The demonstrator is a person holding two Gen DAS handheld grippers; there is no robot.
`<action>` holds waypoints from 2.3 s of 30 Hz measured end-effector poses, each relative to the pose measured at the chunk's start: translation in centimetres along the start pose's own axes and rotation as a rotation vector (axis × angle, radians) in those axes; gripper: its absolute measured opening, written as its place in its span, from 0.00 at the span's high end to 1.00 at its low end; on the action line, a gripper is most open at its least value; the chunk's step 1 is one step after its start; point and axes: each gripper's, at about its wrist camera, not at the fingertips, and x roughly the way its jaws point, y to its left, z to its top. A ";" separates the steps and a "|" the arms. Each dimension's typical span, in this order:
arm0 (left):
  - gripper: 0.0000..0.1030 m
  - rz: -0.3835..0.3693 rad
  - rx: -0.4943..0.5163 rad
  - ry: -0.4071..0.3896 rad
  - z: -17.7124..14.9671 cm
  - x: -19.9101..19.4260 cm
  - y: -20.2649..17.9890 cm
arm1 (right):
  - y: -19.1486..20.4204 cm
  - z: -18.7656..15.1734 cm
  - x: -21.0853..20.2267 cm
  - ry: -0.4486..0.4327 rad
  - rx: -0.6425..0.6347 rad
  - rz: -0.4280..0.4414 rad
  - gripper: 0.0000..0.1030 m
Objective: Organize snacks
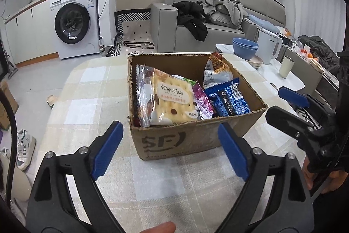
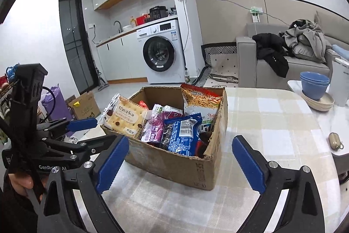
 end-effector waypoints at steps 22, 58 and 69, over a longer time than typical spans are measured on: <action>0.00 0.025 -0.025 -0.090 -5.3 -4.0 2.0 | 0.8 -4.5 -2.9 -0.059 -0.021 0.022 0.01; 0.00 0.068 -0.004 -0.202 -10.4 -6.4 3.2 | 1.6 -7.0 -6.1 -0.166 -0.077 0.000 0.01; 0.00 0.068 0.002 -0.204 -10.5 -6.3 3.2 | 1.8 -7.1 -6.3 -0.169 -0.092 -0.005 0.01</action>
